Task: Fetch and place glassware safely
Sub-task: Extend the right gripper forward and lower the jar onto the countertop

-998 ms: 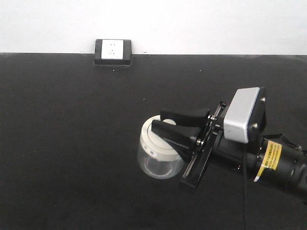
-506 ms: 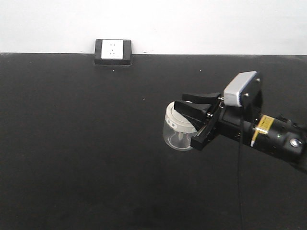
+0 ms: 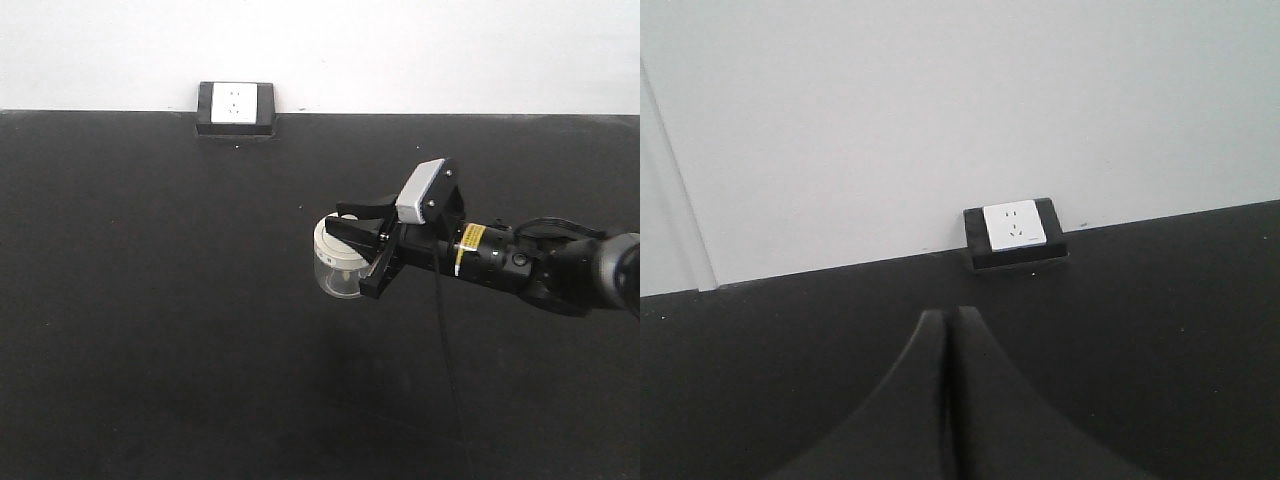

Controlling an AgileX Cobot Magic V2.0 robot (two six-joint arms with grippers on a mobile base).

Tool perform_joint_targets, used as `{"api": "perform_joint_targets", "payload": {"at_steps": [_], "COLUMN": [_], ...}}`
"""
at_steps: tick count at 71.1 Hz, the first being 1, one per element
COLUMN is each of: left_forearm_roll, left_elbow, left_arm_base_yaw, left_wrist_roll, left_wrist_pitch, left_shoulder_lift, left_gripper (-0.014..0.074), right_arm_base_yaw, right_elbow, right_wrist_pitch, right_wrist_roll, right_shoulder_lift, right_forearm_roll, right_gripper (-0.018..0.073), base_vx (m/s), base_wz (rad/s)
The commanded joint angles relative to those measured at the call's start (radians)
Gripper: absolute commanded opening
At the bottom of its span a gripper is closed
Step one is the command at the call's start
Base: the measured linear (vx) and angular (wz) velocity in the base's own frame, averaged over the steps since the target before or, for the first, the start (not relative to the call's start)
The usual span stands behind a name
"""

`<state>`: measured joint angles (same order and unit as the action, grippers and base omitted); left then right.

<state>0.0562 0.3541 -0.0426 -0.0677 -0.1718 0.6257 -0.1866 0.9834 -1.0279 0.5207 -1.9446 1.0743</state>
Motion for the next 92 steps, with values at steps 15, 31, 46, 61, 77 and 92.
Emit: {"api": "perform_joint_targets", "payload": {"at_steps": [15, 31, 46, 61, 77, 92], "left_forearm_roll": [-0.005, -0.005, -0.005, -0.005, -0.005, -0.005], "left_elbow": [0.026, 0.026, 0.026, 0.026, 0.026, 0.026], "left_arm_base_yaw": [-0.007, -0.007, -0.007, -0.007, -0.007, -0.007], "left_wrist_roll": [0.007, 0.007, 0.007, 0.007, 0.007, 0.007], "left_wrist_pitch": [-0.071, -0.071, -0.071, -0.071, -0.071, -0.071], "left_shoulder_lift": [-0.001, -0.001, -0.001, -0.001, -0.001, -0.001], "left_gripper": [-0.0007, -0.0007, -0.0007, -0.0007, -0.0007, -0.0007], "right_arm_base_yaw": [0.008, 0.008, 0.008, 0.008, 0.008, 0.008], "right_elbow": [0.141, 0.179, 0.179, 0.179, 0.179, 0.179], "right_wrist_pitch": [-0.111, -0.125, -0.131, -0.136, -0.136, -0.136], "right_wrist_roll": [-0.037, -0.060, -0.071, -0.071, -0.056, -0.056], "right_shoulder_lift": [-0.098, -0.177, -0.200, -0.200, -0.200, -0.200], "right_forearm_roll": [-0.050, -0.077, -0.104, -0.104, -0.099, -0.099], "right_gripper": [-0.0001, -0.0001, -0.0001, 0.0009, 0.0144, 0.0442], "base_vx": [0.00, 0.00, 0.00, 0.00, 0.00, 0.00], "base_wz": [0.00, 0.00, 0.00, 0.00, 0.00, 0.00]}}
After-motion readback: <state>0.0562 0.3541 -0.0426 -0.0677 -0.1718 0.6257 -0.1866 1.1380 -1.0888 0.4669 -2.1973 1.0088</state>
